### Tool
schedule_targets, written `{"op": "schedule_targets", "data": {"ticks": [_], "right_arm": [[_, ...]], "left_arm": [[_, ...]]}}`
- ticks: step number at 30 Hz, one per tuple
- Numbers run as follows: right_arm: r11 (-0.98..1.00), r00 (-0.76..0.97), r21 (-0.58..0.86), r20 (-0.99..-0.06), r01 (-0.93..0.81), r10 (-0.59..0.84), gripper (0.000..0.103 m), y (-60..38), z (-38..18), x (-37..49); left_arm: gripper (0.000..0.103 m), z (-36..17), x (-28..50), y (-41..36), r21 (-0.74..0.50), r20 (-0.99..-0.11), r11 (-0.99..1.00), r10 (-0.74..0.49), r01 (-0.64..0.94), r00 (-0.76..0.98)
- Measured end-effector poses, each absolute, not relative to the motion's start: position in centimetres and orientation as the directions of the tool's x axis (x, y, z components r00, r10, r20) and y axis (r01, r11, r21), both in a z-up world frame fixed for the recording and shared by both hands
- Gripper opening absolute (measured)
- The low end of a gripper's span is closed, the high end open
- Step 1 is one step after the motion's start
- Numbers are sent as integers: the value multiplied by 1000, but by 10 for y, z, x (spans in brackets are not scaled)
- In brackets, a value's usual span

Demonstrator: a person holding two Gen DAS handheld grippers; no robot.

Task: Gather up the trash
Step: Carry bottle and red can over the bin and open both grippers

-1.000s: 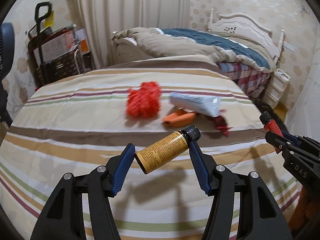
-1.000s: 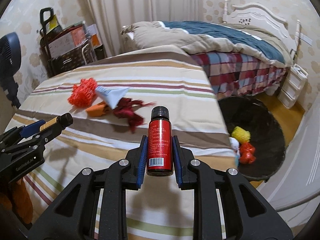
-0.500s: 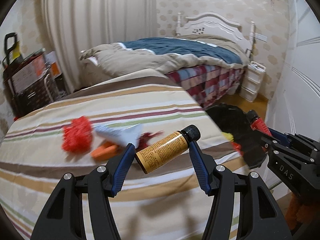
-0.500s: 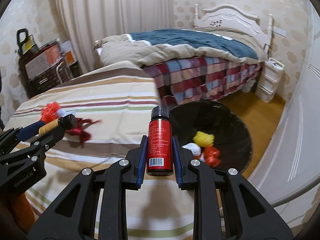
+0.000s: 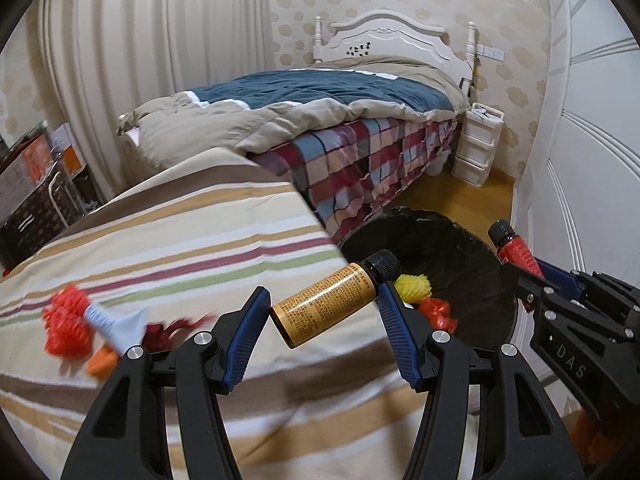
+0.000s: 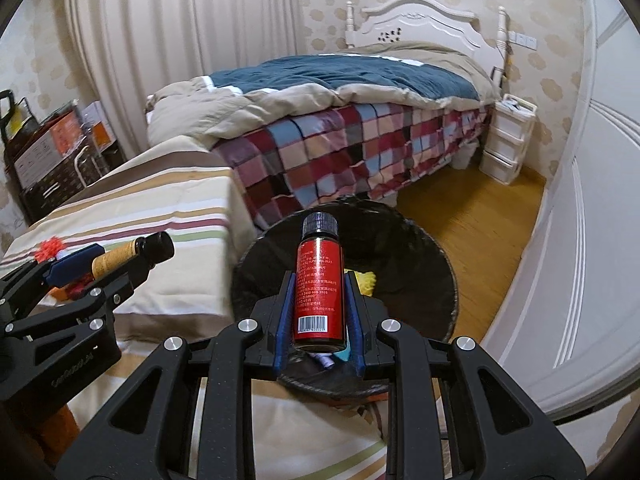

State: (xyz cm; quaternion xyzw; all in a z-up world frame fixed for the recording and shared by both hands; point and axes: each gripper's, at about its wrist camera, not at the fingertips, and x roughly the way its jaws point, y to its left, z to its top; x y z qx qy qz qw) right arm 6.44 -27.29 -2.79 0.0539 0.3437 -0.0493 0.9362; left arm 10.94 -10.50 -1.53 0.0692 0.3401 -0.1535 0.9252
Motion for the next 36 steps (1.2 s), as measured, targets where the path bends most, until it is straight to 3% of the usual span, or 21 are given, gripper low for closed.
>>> {"op": "schedule_targets", "data": {"ticks": [26,30,32,36], "right_arm": [[966,729,109,-677,236,-102,24,-334,-58,112],[962,729,111,-675,248,-110,28,-339,-58,112],[960,730,112,-674,257,-117,37,-341,-59,112],[956,730,106,-670,274,-135,42,-342,-58,109]], "left_arm": [[58,-43,160,-177,58,-697,925,-232,376,679],[71,-44,161,-176,55,-700,929,-227,367,678],[74,-44,160,-175,56,-698,931,-221,360,681],[79,-43,160,-171,54,-699,937,-212,345,684]]}}
